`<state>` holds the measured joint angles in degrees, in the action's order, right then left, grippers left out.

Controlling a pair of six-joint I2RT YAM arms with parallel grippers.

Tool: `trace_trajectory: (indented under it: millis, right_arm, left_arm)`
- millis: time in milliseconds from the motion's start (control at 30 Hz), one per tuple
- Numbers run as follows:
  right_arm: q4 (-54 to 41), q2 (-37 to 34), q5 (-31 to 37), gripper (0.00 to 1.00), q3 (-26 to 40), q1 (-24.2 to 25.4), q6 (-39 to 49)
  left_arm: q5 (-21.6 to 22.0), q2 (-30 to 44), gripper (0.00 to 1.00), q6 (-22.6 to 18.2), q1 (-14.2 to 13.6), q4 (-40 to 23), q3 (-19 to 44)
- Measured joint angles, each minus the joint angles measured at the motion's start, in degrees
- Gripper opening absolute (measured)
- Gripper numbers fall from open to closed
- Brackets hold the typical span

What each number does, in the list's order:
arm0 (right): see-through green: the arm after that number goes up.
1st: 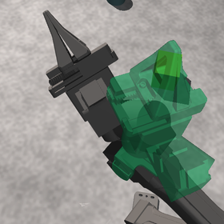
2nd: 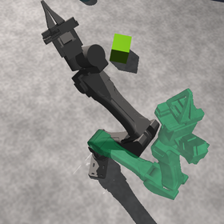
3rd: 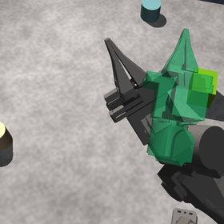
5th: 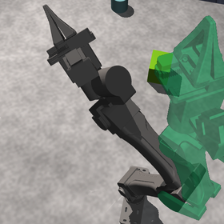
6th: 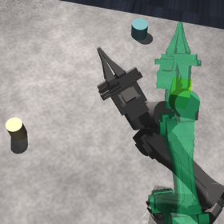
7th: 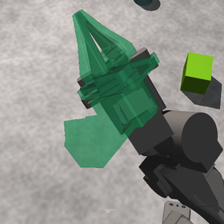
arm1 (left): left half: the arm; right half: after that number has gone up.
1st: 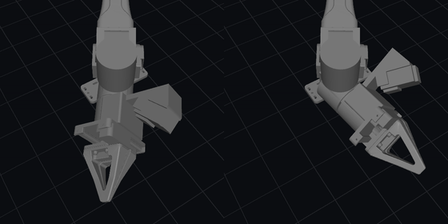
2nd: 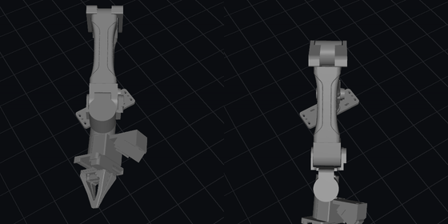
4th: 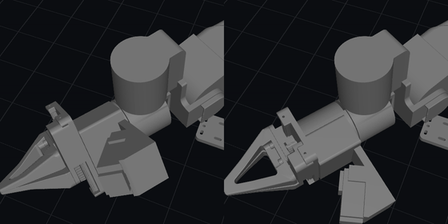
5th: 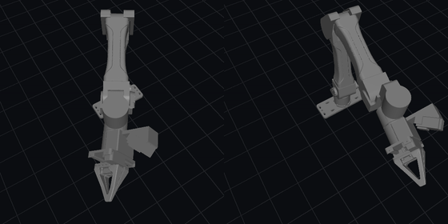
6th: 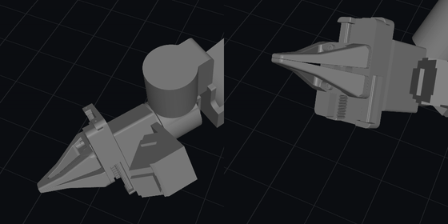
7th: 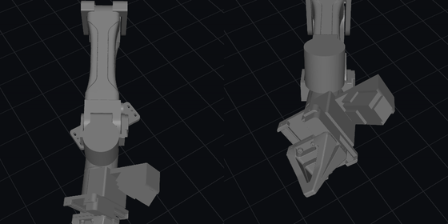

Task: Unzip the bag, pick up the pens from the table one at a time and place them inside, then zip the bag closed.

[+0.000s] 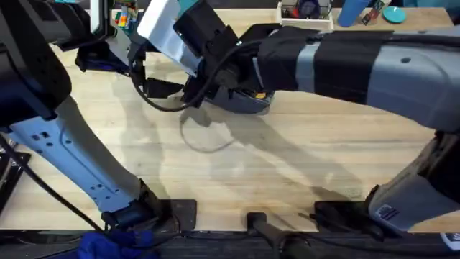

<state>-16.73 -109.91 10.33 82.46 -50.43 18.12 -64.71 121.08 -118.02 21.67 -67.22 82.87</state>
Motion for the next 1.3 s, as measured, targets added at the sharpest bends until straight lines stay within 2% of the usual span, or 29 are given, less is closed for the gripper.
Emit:
trace_trajectory:
  millis: [200, 300, 500, 600, 633, 1300]
  right_arm:
    - [0.0, 0.0, 0.0, 0.795, 0.0, 0.1, 0.2]
    - [0.0, 0.0, 0.0, 0.698, 0.0, 0.1, 0.2]
    - [0.1, 0.0, 0.2, 0.380, 0.0, 0.2, 0.3]
    - [0.2, 0.0, 0.6, 0.097, 0.0, 0.3, 0.6]
    - [0.3, 0.0, 0.7, 0.051, 0.0, 0.4, 0.4]
    - [2.4, -0.5, 0.9, 0.031, 0.0, 0.4, 0.4]
  left_arm:
    - [0.0, 0.0, 0.995, 0.0, 0.0, 0.0, 0.0]
    - [0.0, 0.0, 0.995, 0.0, 0.0, 0.0, 0.0]
    - [0.0, 0.0, 0.996, 0.0, 0.0, 0.0, 0.0]
    - [0.0, 0.0, 0.995, 0.0, 0.0, 0.0, 0.0]
    - [0.0, 0.0, 0.995, 0.0, 0.0, 0.0, 0.0]
    - [0.0, 0.0, 0.996, 0.0, 0.0, 0.3, 0.0]
